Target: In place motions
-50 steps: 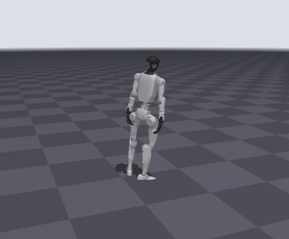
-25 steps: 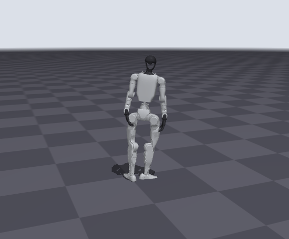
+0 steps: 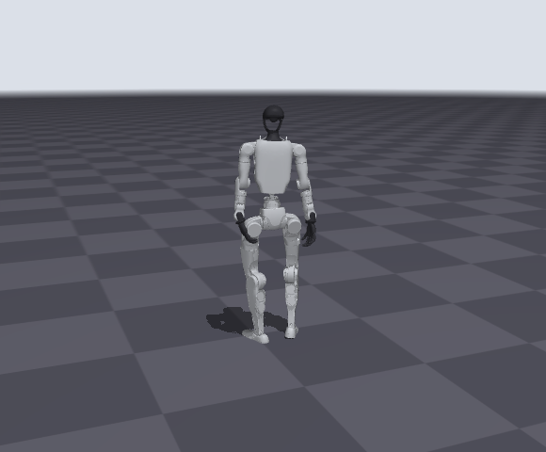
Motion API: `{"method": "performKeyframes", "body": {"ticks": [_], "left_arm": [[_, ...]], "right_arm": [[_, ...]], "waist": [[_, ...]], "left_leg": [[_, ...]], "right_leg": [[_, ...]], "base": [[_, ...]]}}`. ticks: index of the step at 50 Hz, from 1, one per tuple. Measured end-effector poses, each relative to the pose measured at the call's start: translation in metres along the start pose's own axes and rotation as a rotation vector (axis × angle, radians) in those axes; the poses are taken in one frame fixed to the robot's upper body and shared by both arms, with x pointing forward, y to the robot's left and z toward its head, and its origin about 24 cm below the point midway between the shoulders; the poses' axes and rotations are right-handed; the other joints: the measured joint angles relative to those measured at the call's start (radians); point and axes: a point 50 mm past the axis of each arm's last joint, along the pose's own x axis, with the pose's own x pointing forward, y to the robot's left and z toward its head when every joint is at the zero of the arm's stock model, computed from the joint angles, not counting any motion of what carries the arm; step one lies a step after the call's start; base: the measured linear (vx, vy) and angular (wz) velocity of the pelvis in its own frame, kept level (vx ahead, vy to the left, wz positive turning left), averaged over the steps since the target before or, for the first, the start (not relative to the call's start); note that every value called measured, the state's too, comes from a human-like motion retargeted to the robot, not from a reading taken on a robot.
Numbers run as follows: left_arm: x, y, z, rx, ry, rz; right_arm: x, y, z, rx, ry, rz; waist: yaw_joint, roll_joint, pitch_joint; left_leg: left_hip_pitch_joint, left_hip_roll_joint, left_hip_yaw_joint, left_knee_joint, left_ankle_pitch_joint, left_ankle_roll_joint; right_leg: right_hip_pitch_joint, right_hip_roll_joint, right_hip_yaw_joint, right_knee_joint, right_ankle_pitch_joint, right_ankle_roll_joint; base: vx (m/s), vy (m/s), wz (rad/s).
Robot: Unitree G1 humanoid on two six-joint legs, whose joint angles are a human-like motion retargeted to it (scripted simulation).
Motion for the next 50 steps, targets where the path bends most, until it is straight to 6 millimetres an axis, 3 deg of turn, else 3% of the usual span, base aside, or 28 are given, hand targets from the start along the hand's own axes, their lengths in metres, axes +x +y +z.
{"method": "performKeyframes", "body": {"ticks": [4, 7, 12, 17, 21, 30, 41, 45, 50], "left_arm": [[-0.002, 0.007, -0.006, 0.016, 0.037, 0.022], [-0.002, 0.010, -0.014, 0.000, 0.064, 0.046], [0.005, 0.002, -0.032, -0.041, 0.098, 0.062], [0.014, -0.014, -0.045, -0.152, 0.060, 0.004], [0.014, -0.015, -0.047, -0.214, 0.052, 0.003], [0.011, -0.008, -0.043, -0.233, 0.037, 0.019], [0.014, -0.011, -0.027, -0.148, -0.046, 0.137], [0.015, -0.011, -0.026, -0.162, -0.075, 0.203], [0.013, -0.004, -0.029, -0.159, -0.071, 0.226]], "right_arm": [[0.002, 0.006, -0.015, -0.026, 0.059, 0.011], [0.003, 0.011, -0.024, -0.040, 0.098, 0.029], [0.005, 0.013, -0.026, -0.013, 0.093, 0.037], [0.003, 0.008, -0.013, 0.050, 0.026, 0.032], [0.000, 0.003, 0.003, 0.069, -0.037, 0.047], [-0.006, -0.006, 0.033, -0.101, -0.119, -0.014], [-0.002, 0.000, 0.019, -0.079, -0.072, 0.024], [-0.001, -0.002, 0.007, -0.036, -0.027, 0.021], [-0.001, -0.004, 0.000, 0.014, -0.004, 0.033]], "waist": [[-0.017, -0.046, 0.015], [0.022, -0.075, 0.017], [0.069, -0.069, -0.012], [0.056, -0.054, -0.049], [0.080, -0.068, -0.051], [0.090, -0.080, -0.049], [0.104, -0.120, -0.058], [0.117, -0.133, -0.059], [0.190, -0.140, -0.024]], "left_leg": [[0.011, -0.054, -0.078, -0.001, 0.007, 0.000], [0.036, -0.084, -0.099, -0.018, 0.016, -0.005], [0.041, -0.099, -0.155, -0.039, 0.037, -0.013], [0.009, -0.098, -0.224, -0.034, 0.047, -0.026], [-0.004, -0.100, -0.243, -0.029, 0.053, -0.042], [-0.027, -0.082, -0.265, 0.000, 0.042, -0.055], [-0.097, -0.116, -0.312, 0.173, -0.003, 0.026], [-0.131, -0.172, -0.447, 0.213, -0.003, 0.107], [-0.092, -0.216, -0.629, 0.139, 0.023, 0.088]], "right_leg": [[-0.005, 0.044, 0.176, -0.110, -0.008, 0.032], [0.014, 0.066, 0.252, -0.150, 0.014, -0.009], [0.082, 0.008, 0.069, -0.197, 0.014, 0.022], [0.140, 0.017, -0.041, -0.276, 0.017, 0.019], [0.168, 0.022, -0.083, -0.307, 0.016, 0.012], [0.177, 0.032, -0.095, -0.287, -0.019, 0.001], [0.124, -0.021, 0.006, -0.272, 0.000, 0.029], [0.085, -0.059, 0.072, -0.250, 0.020, 0.051], [0.027, -0.043, 0.276, -0.211, 0.047, 0.064]], "base": [[0.09, -0.03, 1.52], [0.10, -0.04, 0.78], [0.08, -0.03, 1.07], [0.06, -0.05, 1.08], [-0.03, -0.08, 0.59], [-0.02, -0.09, 0.31], [-0.01, -0.01, -0.28], [0.04, 0.09, -1.13], [0.05, 0.10, -2.10]]}}
